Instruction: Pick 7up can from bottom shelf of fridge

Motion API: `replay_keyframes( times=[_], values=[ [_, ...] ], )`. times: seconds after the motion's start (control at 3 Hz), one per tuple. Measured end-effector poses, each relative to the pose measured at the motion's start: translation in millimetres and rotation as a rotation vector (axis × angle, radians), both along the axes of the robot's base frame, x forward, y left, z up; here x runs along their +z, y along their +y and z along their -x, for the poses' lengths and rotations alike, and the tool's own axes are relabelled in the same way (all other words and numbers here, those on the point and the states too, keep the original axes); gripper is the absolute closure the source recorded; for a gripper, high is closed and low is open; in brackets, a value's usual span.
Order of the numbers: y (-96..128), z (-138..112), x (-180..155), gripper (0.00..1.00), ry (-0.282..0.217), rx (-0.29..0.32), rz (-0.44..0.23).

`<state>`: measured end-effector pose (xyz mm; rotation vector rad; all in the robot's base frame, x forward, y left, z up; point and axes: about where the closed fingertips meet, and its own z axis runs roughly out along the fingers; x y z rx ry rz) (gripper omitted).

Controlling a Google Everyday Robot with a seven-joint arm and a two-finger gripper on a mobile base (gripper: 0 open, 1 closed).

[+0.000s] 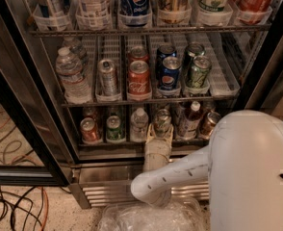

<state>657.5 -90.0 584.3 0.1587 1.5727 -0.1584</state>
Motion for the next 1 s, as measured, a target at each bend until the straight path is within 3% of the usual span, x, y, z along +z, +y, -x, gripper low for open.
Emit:
replay_keyframes(
  times=[1.0],
  values=[
    [-3.7,-9.9,-4.2,0.38,-0.002,-0.017,-0.003]
  ],
)
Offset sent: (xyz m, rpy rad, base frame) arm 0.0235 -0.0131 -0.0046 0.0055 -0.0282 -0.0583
